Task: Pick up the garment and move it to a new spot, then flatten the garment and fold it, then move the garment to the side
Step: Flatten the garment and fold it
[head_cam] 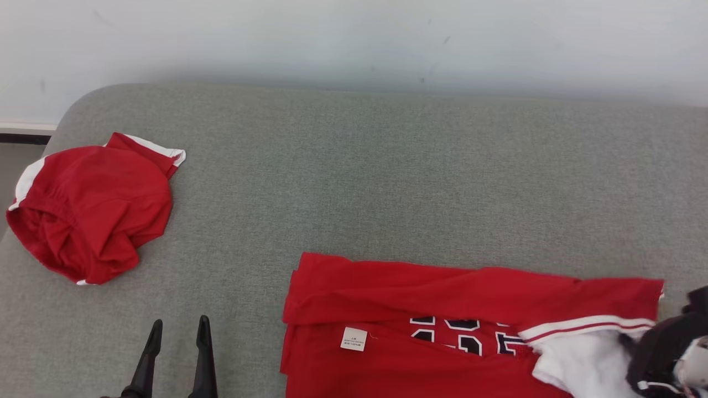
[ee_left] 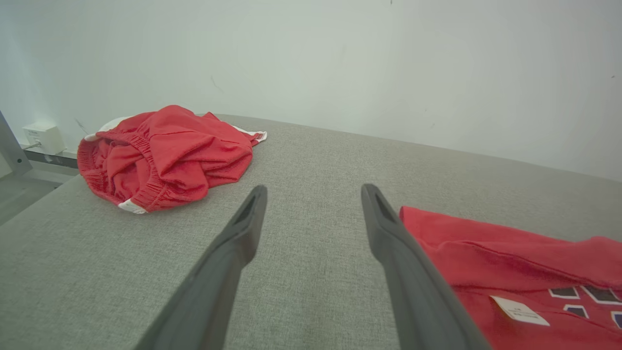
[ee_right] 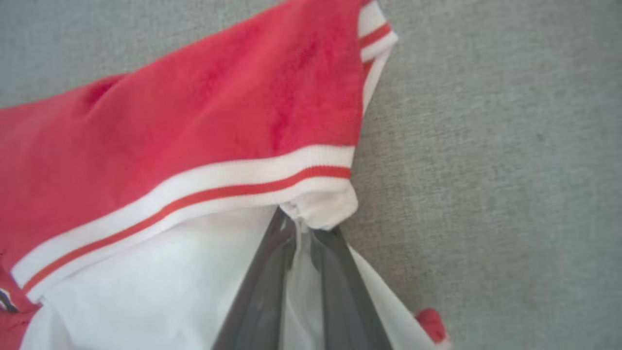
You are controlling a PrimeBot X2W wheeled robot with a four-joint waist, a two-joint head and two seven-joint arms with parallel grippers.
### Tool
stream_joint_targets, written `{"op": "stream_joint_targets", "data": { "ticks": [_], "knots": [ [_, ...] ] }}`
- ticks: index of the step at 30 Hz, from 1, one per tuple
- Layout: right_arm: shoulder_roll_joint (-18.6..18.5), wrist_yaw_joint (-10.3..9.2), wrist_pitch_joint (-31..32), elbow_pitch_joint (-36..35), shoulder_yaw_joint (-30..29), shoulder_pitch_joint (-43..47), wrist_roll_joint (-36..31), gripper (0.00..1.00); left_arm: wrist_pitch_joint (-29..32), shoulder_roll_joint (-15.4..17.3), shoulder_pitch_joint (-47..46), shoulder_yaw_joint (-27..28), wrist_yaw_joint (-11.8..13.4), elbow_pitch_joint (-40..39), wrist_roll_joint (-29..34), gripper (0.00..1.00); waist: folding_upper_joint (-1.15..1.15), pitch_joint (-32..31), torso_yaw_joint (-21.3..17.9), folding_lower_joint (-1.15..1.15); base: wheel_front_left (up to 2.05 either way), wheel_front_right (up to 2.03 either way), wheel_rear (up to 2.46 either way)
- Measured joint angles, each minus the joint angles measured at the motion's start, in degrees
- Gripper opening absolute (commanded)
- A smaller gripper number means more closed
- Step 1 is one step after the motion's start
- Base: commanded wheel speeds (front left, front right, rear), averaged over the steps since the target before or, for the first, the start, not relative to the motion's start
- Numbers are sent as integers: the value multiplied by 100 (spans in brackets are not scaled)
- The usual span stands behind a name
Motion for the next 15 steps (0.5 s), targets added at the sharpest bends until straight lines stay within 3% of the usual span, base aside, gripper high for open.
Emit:
{"op": "stream_joint_targets", "data": {
  "ticks": [15],
  "knots": [
    [-210,-7,29,-758,-1590,219,-637,0,0,0,34,26,27,-11,-11,100,0,-205,-312,0,0,0,0]
  ]
}}
